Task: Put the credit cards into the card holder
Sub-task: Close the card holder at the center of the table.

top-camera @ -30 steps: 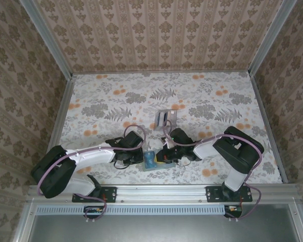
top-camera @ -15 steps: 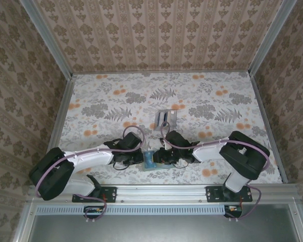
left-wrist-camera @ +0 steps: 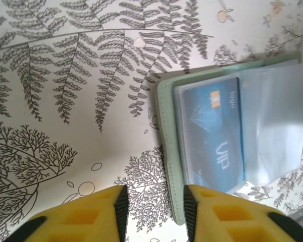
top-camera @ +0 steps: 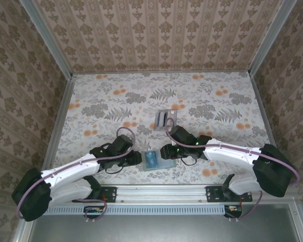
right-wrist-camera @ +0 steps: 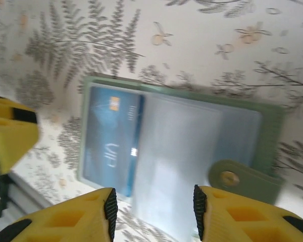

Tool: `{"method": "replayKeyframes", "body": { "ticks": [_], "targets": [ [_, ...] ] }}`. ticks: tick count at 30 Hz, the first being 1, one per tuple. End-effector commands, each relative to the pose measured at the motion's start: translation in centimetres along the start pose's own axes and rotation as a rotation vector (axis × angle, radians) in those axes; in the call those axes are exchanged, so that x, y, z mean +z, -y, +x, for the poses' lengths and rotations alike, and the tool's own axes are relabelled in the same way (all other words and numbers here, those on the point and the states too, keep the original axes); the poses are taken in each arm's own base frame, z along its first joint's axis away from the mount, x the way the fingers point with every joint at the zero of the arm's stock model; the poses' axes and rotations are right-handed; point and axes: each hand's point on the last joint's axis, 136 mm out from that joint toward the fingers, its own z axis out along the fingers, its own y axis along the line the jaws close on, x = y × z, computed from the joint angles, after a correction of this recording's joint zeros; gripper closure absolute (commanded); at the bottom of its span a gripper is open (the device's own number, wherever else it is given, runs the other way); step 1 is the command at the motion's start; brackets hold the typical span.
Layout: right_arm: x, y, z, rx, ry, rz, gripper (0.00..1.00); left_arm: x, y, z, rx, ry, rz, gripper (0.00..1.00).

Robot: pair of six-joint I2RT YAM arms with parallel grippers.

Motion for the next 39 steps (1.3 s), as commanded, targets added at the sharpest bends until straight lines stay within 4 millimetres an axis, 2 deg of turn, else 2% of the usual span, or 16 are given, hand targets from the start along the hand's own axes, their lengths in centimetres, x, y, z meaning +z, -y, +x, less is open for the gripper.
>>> {"method": "replayKeyframes", "body": {
  "ticks": [1,5,7,12,16,22,26,29,33,39],
  "targets": [
    [-0.8,2.5,0.5,-0.059,-0.012,0.171,0.51,0.2,-0.9,0.9,-0.003,-0.028,-0.012,0.56],
    [-0.5,2.2,0.6,-0.101,-0.015,0.214,0.48,0.9,-0.3,1.0,-0.002,-0.055,0.012,0.54],
    [0.3,2.4,1.0,-0.123,-0.038,0.260,0.46,1.4,-0.1,1.1,-0.004,-0.073,0.019,0.53],
    [1.1,3.8,0.9,-0.143,-0.038,0.383,0.46,2.5,-0.2,1.2,-0.021,-0.086,0.012,0.53],
    [0.4,5.5,0.7,-0.135,-0.020,0.479,0.52,3.1,0.1,1.2,-0.027,-0.092,0.023,0.53],
    [-0.3,5.4,0.5,-0.140,0.004,0.438,0.73,3.7,0.5,1.3,-0.017,-0.112,0.016,0.54],
    [-0.3,5.7,0.9,-0.134,-0.019,0.407,0.80,3.9,0.6,1.1,-0.015,-0.107,0.011,0.55],
    [0.0,4.9,0.5,-0.143,-0.006,0.353,0.86,4.0,0.6,1.0,-0.018,-0.102,0.009,0.56],
    [1.3,2.5,1.3,-0.162,-0.033,0.185,0.93,4.2,0.8,0.7,-0.036,-0.103,0.010,0.58],
    [3.0,0.7,2.4,-0.141,-0.079,0.064,0.97,4.2,2.7,-0.2,-0.046,-0.086,0.089,0.59]
  ]
}}
